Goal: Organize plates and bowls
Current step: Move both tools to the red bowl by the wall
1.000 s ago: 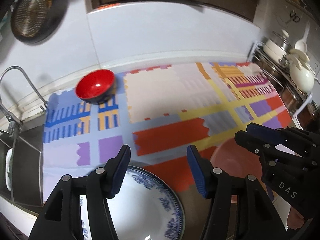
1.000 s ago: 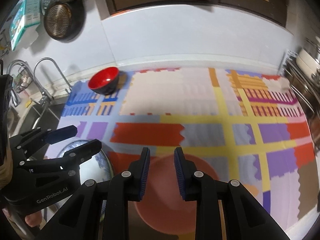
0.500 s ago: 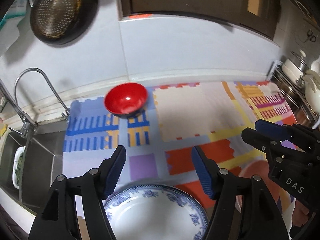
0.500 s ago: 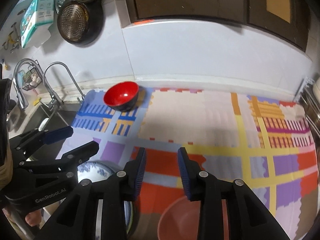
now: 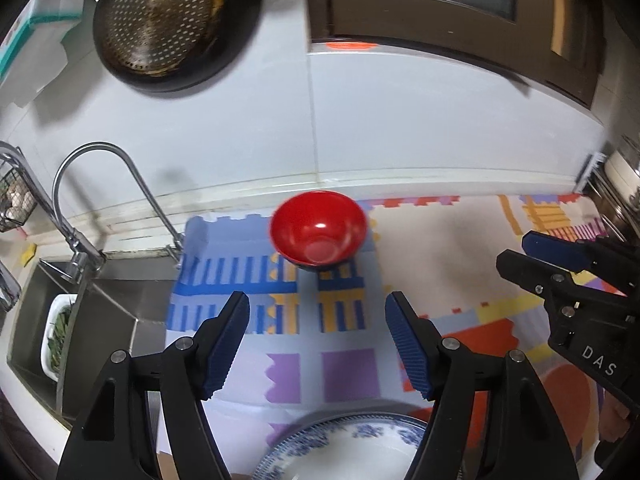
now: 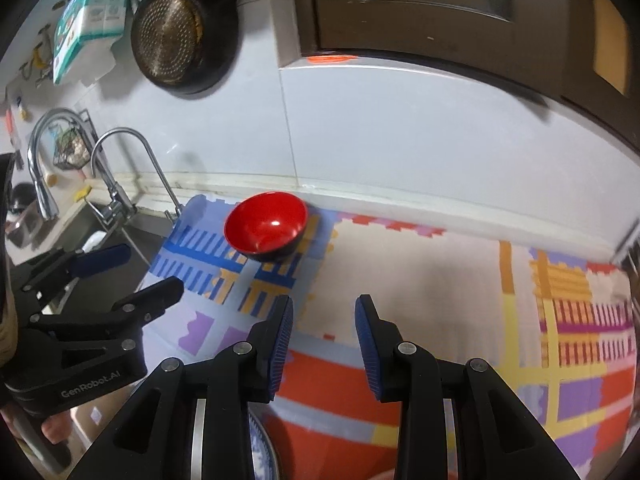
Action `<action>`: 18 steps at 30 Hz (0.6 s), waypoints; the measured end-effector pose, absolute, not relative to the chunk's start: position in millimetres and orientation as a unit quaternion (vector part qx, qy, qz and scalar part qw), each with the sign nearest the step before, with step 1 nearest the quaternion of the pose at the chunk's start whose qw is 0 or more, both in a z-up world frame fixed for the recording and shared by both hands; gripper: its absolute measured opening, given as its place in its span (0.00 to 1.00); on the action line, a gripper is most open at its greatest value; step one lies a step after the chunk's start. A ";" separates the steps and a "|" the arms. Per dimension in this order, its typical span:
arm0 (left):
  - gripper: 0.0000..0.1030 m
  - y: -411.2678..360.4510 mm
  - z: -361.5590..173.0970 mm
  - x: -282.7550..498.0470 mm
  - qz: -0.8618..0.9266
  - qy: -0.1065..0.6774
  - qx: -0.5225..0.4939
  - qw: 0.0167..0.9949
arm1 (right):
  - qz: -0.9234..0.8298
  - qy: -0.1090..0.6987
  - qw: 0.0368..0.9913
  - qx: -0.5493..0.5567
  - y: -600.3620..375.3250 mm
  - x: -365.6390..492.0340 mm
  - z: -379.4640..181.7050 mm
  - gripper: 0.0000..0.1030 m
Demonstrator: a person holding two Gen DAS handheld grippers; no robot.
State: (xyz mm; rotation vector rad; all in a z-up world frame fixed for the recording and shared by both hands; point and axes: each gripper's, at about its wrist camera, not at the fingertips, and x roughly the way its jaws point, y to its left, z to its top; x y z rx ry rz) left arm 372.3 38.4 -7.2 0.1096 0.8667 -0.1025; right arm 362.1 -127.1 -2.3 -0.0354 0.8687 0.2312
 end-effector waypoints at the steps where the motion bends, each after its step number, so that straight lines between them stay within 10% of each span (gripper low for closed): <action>1: 0.68 40.9 -7.7 374.5 -0.047 0.419 0.053 0.905 | 0.114 0.420 0.900 -0.021 -123.6 366.8 -2.0 0.33; 18: 0.68 74.9 -39.1 443.0 -0.021 0.435 0.049 0.899 | 0.145 0.432 0.888 -0.060 -77.2 442.3 -15.4 0.33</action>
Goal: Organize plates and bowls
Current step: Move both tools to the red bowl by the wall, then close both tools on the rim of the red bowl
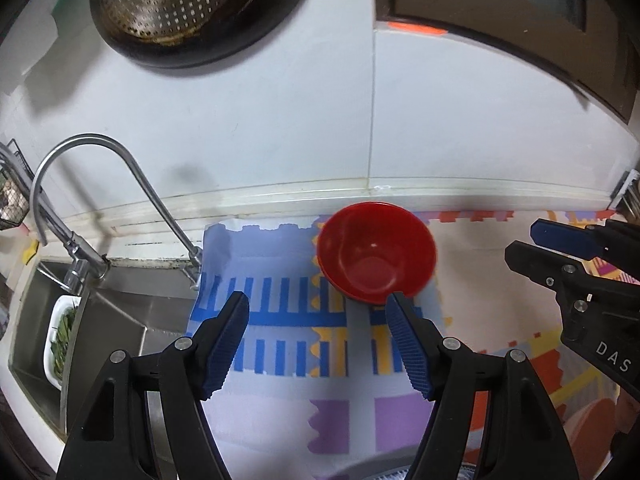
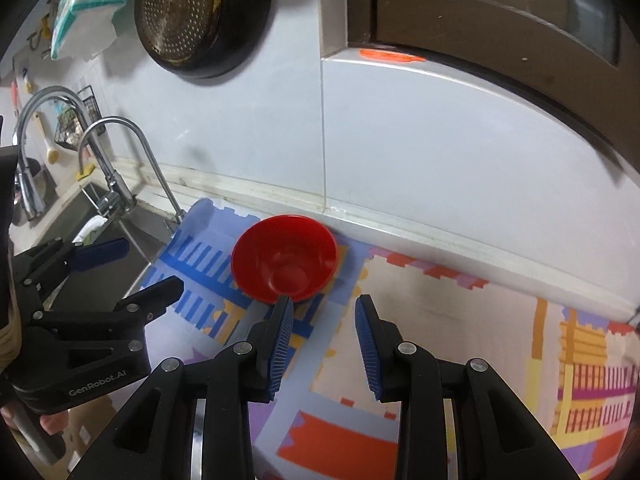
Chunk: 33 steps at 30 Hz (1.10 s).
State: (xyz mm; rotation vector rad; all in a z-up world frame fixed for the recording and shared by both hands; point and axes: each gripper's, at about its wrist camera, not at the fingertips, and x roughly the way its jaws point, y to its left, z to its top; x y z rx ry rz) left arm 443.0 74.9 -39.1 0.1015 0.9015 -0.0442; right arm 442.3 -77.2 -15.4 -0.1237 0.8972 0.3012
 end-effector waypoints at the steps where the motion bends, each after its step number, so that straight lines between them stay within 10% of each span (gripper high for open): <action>1: 0.68 75.8 -41.5 446.8 -0.020 0.437 0.050 0.898 | 0.146 0.433 0.887 -0.061 -75.1 447.1 -17.7 0.33; 21: 0.67 89.6 -116.3 530.2 -0.012 0.491 0.065 0.869 | 0.153 0.499 0.849 -0.086 -52.4 532.9 -90.9 0.33; 33: 0.40 84.6 -142.2 550.8 -0.035 0.513 0.049 0.856 | 0.155 0.534 0.829 -0.055 -56.2 551.9 -123.3 0.32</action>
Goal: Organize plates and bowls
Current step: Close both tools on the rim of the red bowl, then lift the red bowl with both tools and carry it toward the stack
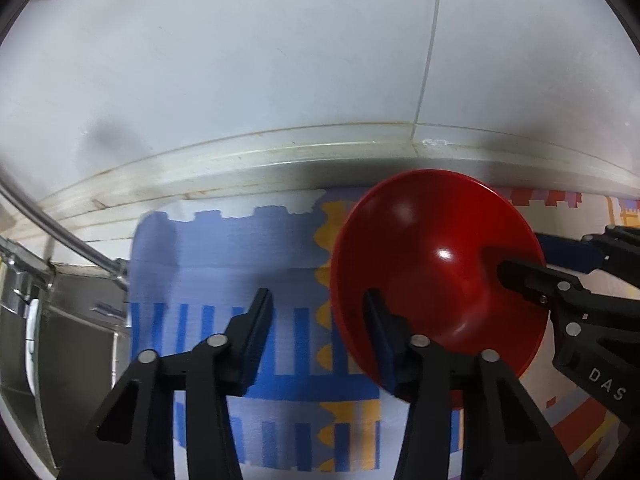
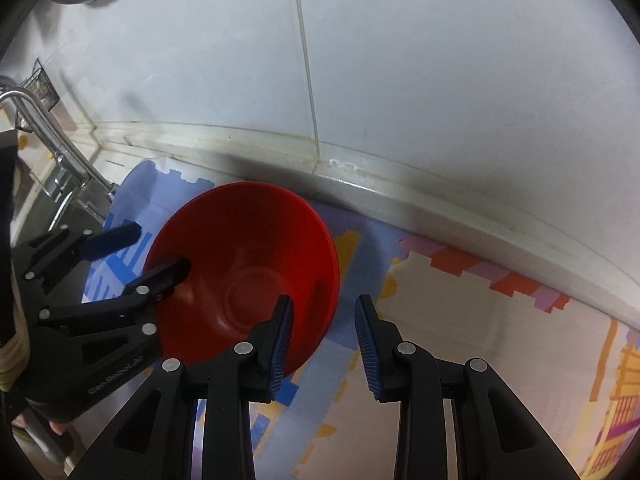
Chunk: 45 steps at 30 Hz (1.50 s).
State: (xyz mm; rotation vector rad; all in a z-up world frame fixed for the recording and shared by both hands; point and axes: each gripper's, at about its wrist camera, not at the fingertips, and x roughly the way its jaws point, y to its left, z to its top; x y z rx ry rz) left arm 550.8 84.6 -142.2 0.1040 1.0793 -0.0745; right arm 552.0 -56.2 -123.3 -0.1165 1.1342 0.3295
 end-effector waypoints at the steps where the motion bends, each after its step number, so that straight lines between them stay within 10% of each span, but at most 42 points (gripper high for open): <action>1: 0.37 84.3 -143.3 552.3 -0.039 0.515 0.046 0.855 | 0.154 0.535 0.829 -0.057 -55.2 552.7 -124.0 0.30; 9: 0.14 77.2 -149.6 561.0 -0.059 0.526 0.038 0.848 | 0.162 0.543 0.823 -0.049 -53.9 553.7 -127.6 0.17; 45: 0.14 48.6 -58.9 449.5 -0.091 0.486 0.007 0.869 | 0.128 0.501 0.856 -0.020 -88.9 460.5 -53.5 0.14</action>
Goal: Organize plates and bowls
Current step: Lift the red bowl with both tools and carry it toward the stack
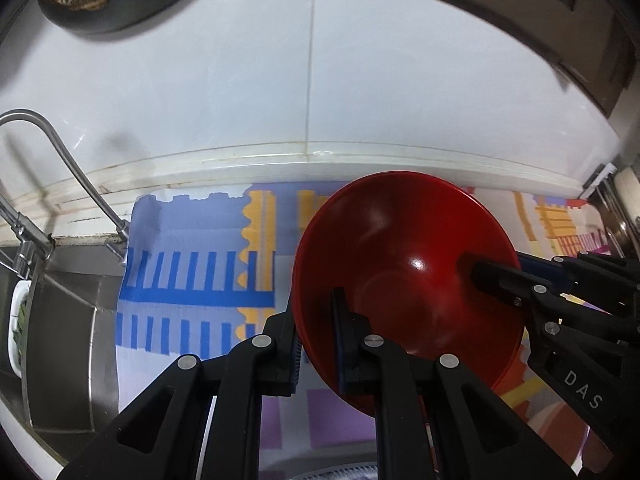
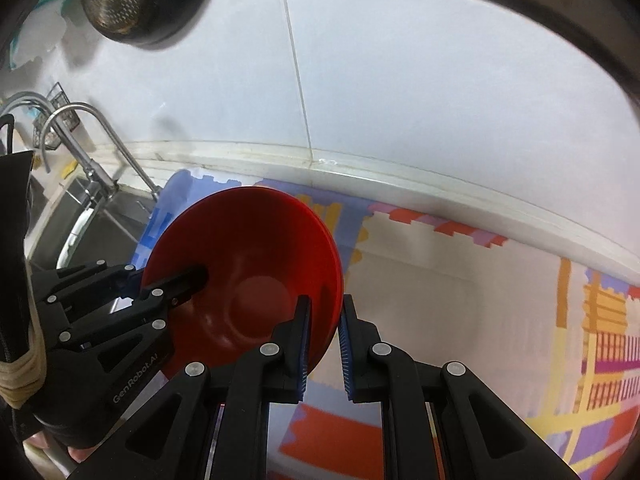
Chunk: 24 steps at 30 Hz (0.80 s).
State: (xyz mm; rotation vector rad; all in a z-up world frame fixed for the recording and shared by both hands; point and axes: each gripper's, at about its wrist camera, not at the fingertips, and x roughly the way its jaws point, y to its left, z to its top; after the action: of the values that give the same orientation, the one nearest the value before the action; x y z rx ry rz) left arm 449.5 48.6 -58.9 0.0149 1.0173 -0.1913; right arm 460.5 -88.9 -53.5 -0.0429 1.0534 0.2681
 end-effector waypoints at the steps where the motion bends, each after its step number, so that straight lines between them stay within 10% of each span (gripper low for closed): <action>1: 0.14 46.5 -55.8 444.7 -0.094 0.483 0.007 0.870 | 0.126 0.500 0.857 -0.020 -90.2 456.8 -51.6 0.14; 24: 0.15 -19.1 -15.1 343.6 -0.151 0.456 0.035 0.876 | 0.081 0.461 0.884 0.011 -149.3 338.0 -9.8 0.14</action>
State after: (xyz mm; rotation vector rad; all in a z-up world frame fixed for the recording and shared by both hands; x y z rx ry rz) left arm 343.6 -19.1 -15.1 0.0728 0.9522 -0.3146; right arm 338.0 -149.3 -9.8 0.0233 0.9591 0.1690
